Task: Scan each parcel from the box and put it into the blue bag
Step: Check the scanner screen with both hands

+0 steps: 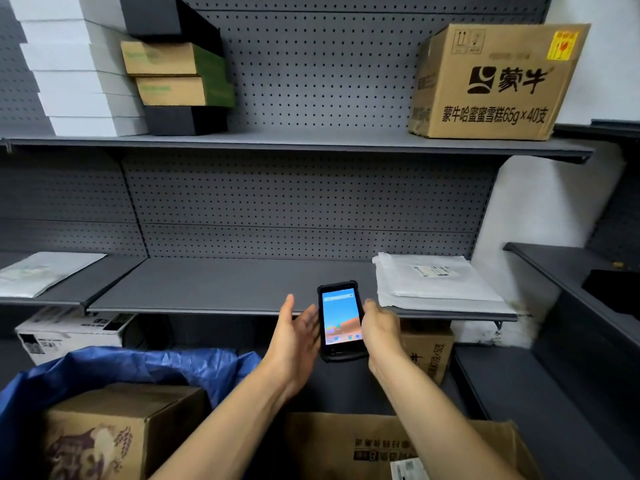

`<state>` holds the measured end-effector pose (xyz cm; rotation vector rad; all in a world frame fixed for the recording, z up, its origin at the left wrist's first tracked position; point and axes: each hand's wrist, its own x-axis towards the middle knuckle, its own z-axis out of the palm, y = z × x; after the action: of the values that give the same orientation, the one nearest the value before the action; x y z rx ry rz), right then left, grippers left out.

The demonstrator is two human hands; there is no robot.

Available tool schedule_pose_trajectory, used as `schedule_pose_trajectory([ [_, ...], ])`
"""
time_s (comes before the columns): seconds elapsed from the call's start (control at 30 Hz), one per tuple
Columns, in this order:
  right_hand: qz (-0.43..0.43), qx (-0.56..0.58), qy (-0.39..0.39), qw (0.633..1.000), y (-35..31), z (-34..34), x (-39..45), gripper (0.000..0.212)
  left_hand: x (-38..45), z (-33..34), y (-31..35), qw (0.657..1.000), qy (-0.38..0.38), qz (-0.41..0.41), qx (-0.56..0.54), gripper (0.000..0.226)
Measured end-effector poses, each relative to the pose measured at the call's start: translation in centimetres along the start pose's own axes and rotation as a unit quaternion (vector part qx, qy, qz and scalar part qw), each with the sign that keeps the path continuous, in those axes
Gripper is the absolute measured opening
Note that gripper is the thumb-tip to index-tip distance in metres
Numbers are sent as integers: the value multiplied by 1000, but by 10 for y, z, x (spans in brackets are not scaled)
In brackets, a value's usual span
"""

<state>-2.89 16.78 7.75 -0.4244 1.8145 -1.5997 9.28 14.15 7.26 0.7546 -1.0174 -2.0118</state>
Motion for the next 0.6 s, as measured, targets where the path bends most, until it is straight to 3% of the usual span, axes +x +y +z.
schedule_pose_trajectory([
  [0.6, 8, -30, -67, 997, 8, 62, 149, 33, 148, -29, 13, 998, 52, -35, 24, 76],
])
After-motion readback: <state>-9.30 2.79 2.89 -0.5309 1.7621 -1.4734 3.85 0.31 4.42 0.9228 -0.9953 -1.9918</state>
